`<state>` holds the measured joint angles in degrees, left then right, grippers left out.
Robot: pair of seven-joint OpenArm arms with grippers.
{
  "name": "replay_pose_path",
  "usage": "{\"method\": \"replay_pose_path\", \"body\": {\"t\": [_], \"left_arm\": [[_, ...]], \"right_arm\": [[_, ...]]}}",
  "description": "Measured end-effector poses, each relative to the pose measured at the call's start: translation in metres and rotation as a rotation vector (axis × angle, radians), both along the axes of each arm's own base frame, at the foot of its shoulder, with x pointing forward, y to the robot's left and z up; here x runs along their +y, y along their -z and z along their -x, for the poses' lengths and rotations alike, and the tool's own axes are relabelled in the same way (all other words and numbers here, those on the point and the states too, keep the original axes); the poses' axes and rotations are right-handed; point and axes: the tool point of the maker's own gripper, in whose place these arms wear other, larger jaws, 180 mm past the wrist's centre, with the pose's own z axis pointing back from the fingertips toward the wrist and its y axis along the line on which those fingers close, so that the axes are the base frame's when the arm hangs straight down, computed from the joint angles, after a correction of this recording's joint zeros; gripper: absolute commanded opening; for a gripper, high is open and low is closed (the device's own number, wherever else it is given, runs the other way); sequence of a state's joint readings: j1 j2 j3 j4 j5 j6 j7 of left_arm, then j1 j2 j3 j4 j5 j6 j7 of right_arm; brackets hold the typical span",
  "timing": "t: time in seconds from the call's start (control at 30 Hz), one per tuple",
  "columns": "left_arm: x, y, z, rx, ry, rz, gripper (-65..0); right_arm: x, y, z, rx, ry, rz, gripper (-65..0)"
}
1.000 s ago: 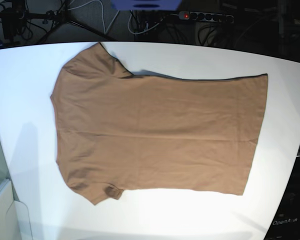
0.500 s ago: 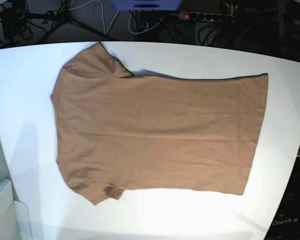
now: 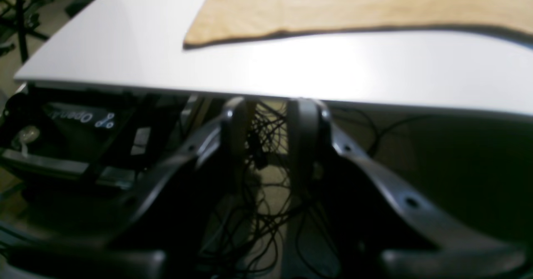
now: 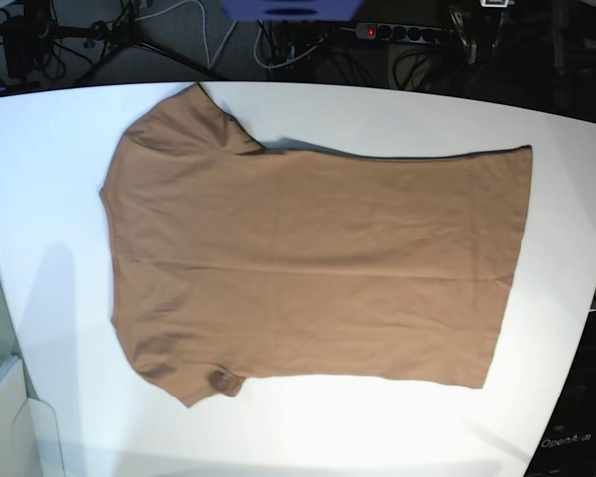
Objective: Fold the T-shirt properly
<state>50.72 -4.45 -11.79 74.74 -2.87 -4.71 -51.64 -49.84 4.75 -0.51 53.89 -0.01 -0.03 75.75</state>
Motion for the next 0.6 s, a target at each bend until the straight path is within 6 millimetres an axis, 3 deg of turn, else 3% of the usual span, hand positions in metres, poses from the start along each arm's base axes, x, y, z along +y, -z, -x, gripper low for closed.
{"method": "replay_pose_path", "body": {"t": [0.4, 0.6], "left_arm": [[-0.007, -0.022, -0.035, 0.031, 0.022, 0.016, -48.0], [0.012, -0.030, -0.045, 0.054, -0.020, -0.021, -48.0]], "right_arm": [[0.005, -0.026, -0.054, -0.073, -0.027, -0.007, -52.2], [0.014, -0.035, -0.085, -0.050, -0.052, -0.047, -52.2]]}}
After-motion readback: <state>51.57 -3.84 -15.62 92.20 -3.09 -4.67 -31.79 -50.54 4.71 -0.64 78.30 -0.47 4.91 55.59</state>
